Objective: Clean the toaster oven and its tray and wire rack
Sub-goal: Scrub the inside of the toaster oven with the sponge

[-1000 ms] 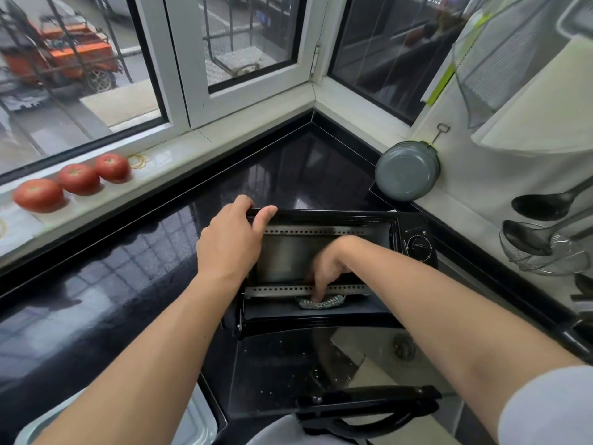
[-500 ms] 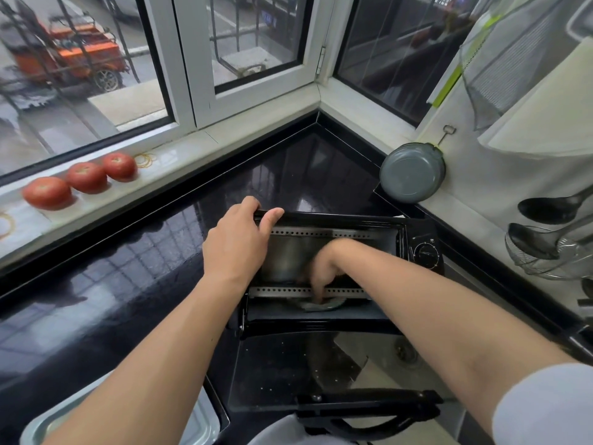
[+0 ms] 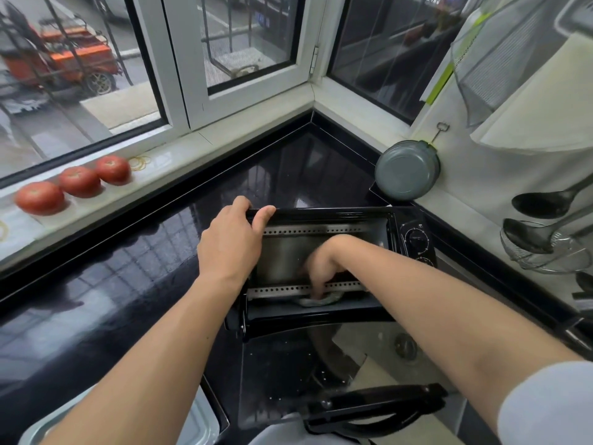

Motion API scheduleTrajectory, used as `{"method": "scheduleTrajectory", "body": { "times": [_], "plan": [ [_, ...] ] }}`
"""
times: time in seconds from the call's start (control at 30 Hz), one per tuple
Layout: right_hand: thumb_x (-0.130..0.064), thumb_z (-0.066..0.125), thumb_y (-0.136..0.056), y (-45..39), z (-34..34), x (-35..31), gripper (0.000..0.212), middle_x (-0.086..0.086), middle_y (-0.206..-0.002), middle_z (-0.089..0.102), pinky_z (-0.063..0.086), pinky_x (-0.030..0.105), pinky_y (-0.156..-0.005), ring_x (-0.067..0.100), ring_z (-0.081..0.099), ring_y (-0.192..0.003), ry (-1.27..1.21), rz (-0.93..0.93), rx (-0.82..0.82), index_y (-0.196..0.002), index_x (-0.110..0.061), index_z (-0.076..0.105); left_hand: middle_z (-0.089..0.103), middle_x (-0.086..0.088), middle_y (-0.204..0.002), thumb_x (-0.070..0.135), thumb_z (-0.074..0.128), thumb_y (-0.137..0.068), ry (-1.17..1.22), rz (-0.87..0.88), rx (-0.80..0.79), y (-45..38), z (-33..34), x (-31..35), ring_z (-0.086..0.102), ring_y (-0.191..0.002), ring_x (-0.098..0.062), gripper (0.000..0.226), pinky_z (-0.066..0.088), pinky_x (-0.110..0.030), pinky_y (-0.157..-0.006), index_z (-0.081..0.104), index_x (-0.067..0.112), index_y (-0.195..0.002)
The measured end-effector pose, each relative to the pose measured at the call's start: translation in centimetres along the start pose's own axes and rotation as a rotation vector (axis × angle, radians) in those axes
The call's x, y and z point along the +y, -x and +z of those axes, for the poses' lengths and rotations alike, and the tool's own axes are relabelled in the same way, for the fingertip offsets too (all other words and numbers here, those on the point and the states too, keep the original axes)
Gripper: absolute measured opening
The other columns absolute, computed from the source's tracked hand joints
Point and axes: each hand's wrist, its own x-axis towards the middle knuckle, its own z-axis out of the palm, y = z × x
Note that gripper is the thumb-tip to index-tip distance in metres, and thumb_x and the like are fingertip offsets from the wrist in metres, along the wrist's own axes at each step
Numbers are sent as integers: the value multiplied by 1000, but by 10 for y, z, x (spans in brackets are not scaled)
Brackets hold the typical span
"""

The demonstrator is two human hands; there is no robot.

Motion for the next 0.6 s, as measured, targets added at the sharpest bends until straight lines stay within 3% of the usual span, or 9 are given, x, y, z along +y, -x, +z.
{"method": "scheduleTrajectory", "body": {
  "times": [0.07,0.13,0.27,0.37,0.43,0.5,0.6],
  "plan": [
    [-25,69,-93,-4,4,-21,71,3,-154,42,38,43,-114,23,42,-137,-299,-175,76,-154,-22,33,53,6,-93,76,35,-97,-9,4,1,0,0,0,49,-82,-27,55,37,-41,-72,53,25,-103],
    [-31,68,-94,-7,8,-25,72,1,-156,38,35,39,-115,21,39,-139,-308,-184,113,-155,-24,31,54,6,-93,76,35,-97,-14,14,11,1,-1,-1,51,-82,-28,55,37,-41,-72,53,25,-103],
    [-51,66,-91,9,7,22,68,9,-144,53,47,36,-96,25,55,-115,39,156,69,-143,-9,51,57,5,-96,77,34,-97,-21,17,-4,1,-1,-2,60,-89,-33,55,38,-41,-73,53,25,-104],
    [-38,67,-92,12,8,31,61,12,-142,53,51,44,-99,30,57,-115,297,200,-60,-141,-5,52,64,0,-100,76,34,-97,-25,20,-3,-1,-1,0,62,-92,-35,56,39,-42,-73,54,25,-106],
    [-29,66,-93,8,4,20,53,14,-141,54,52,43,-97,29,58,-110,314,176,-70,-138,-3,55,65,-2,-101,75,35,-98,-28,30,4,0,-1,0,62,-91,-35,56,38,-41,-73,55,24,-106],
    [-30,64,-96,5,0,4,55,13,-147,49,48,40,-100,30,54,-123,217,120,-45,-143,-5,51,61,2,-97,75,34,-98,-32,38,9,2,-1,0,61,-89,-34,54,39,-41,-72,54,24,-105],
    [-39,70,-91,-4,-6,-31,74,4,-154,40,38,41,-111,26,38,-139,-83,-55,74,-153,-17,36,59,3,-95,75,34,-99,-40,27,14,4,-1,0,61,-89,-33,54,38,-41,-72,54,25,-104]
  ]
}}
